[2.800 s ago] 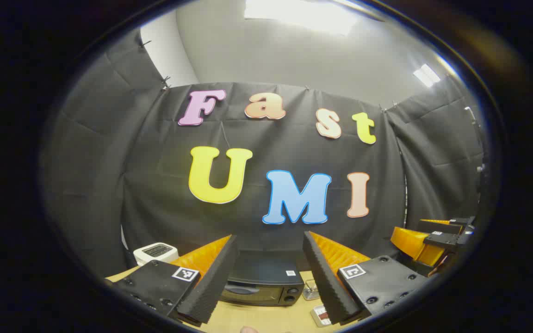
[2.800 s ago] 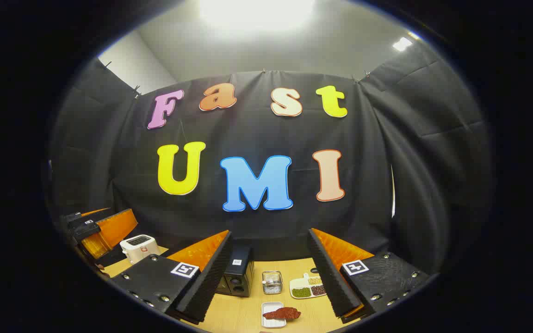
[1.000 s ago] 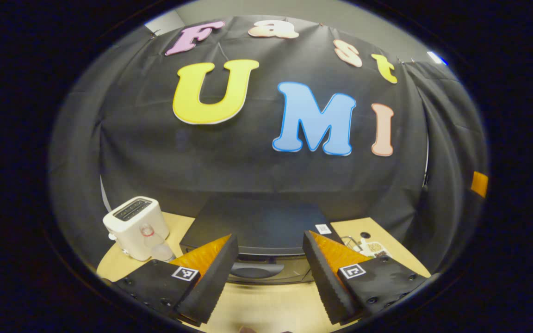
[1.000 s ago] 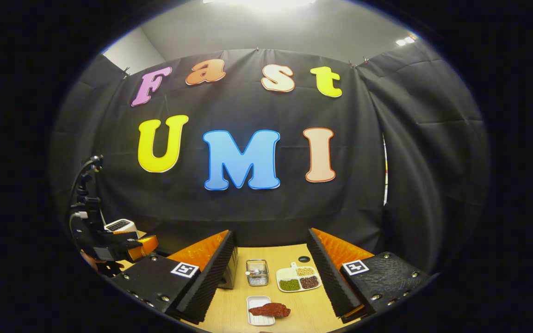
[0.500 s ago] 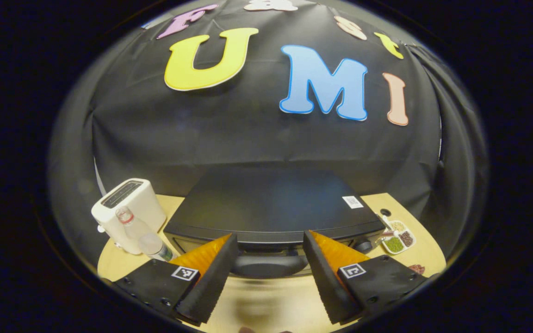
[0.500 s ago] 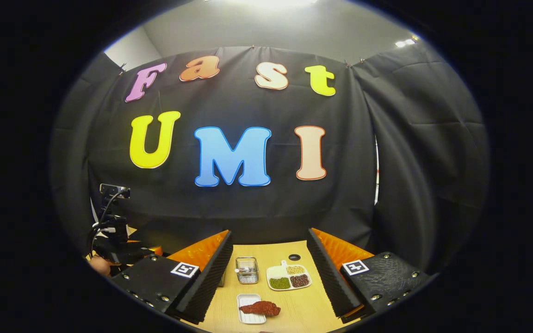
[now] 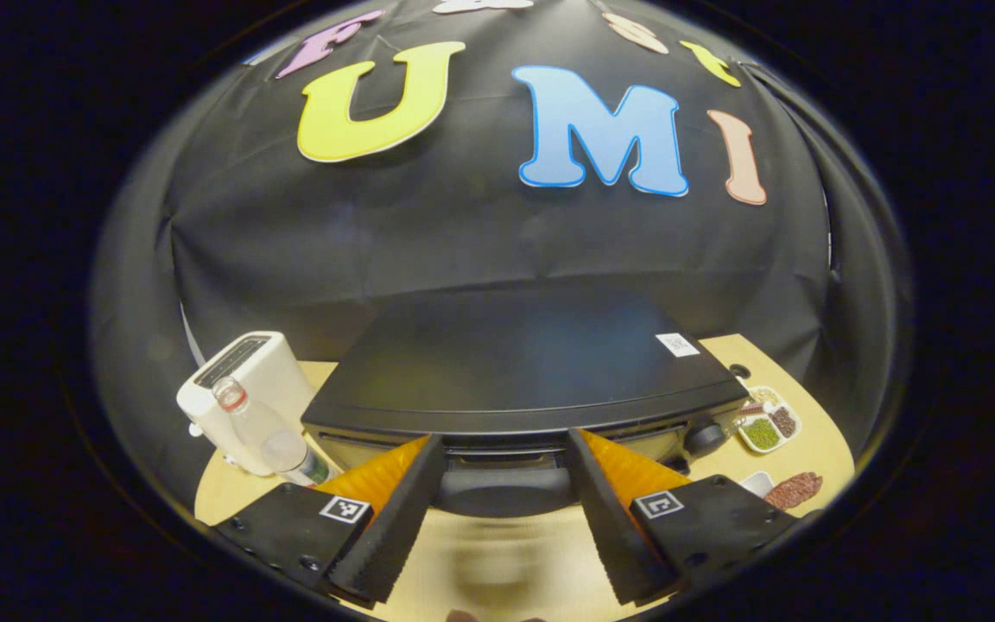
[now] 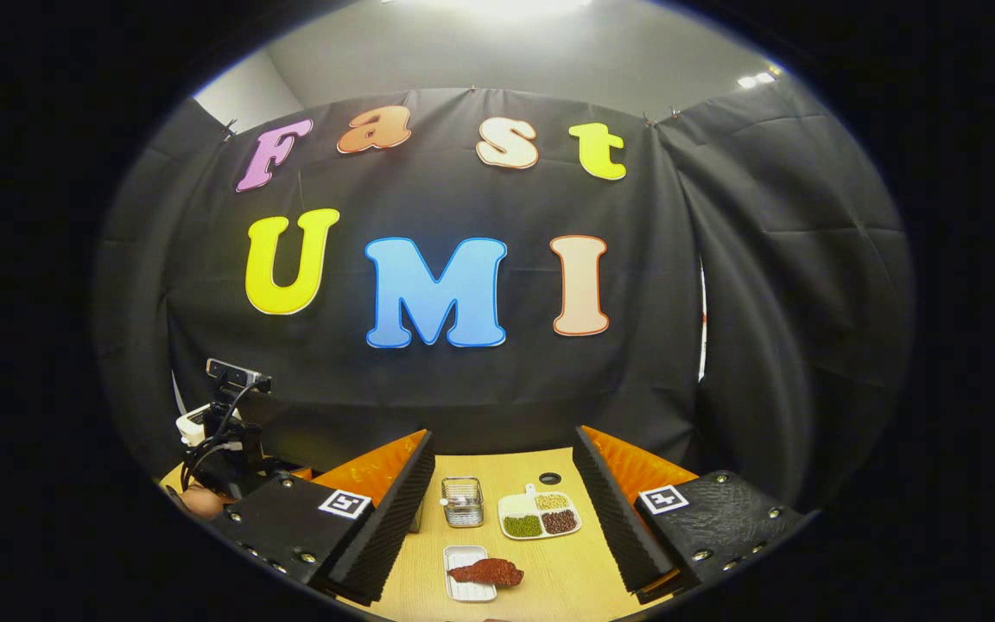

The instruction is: Open the electric oven with the left hand, put the food in, and close the electric oven.

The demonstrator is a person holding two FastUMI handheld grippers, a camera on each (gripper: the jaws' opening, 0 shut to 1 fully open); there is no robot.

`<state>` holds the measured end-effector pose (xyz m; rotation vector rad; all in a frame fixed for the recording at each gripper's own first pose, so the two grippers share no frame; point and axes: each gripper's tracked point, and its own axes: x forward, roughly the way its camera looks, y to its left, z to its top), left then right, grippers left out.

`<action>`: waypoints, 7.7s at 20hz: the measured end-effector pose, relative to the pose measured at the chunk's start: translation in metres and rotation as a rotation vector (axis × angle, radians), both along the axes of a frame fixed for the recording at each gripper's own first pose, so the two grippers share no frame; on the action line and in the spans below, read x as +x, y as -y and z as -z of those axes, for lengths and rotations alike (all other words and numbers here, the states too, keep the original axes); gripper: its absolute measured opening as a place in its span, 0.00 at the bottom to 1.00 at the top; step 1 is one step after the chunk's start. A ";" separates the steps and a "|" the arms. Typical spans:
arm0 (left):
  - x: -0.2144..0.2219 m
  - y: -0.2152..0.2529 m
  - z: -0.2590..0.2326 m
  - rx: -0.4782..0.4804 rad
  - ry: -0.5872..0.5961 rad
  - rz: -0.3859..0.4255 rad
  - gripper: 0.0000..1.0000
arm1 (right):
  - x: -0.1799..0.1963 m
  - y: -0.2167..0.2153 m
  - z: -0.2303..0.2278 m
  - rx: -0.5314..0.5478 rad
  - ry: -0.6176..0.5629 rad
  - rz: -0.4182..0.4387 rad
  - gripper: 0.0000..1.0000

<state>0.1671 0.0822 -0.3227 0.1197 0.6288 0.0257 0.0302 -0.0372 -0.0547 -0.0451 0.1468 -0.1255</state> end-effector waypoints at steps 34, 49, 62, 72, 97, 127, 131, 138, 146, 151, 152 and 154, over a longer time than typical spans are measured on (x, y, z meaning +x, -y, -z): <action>-0.138 -0.014 0.072 -0.061 -0.138 -0.038 0.95 | -0.035 -0.017 0.002 -0.020 -0.033 -0.046 0.97; -0.126 0.036 -0.214 -0.116 0.422 -0.020 0.99 | -0.011 0.050 0.142 0.364 -0.300 -0.078 0.97; -0.148 0.044 -0.233 -0.039 0.445 -0.133 0.98 | 0.006 0.045 0.322 0.728 -0.667 -0.186 0.94; -0.170 0.058 -0.237 0.025 0.430 -0.183 0.99 | 0.025 0.023 0.339 0.925 -0.745 -0.233 0.21; -0.135 -0.073 -0.229 -0.158 0.423 0.016 0.92 | 0.028 -0.142 0.164 1.342 -0.448 -0.336 0.13; -0.152 -0.184 -0.203 -0.084 0.315 -0.022 0.99 | 0.197 -0.270 0.333 0.752 -0.534 -0.028 0.35; -0.142 -0.155 -0.203 -0.080 0.321 0.028 0.95 | 0.183 -0.248 0.315 0.575 -0.502 -0.073 0.48; -0.116 -0.090 -0.207 -0.135 0.341 0.098 0.95 | 0.114 -0.215 0.252 0.409 -0.428 -0.180 0.50; -0.112 -0.020 -0.220 -0.164 0.396 0.145 0.98 | 0.061 -0.131 0.108 0.213 -0.139 -0.128 0.49; -0.125 0.024 -0.243 -0.196 0.461 0.157 0.95 | 0.027 -0.106 0.041 0.129 0.013 -0.115 0.50; -0.127 0.032 -0.246 -0.191 0.469 0.165 0.99 | 0.023 -0.106 0.031 0.127 0.027 -0.121 0.60; -0.130 0.044 -0.251 -0.184 0.484 0.173 0.99 | 0.014 -0.099 0.012 0.130 0.053 -0.134 0.54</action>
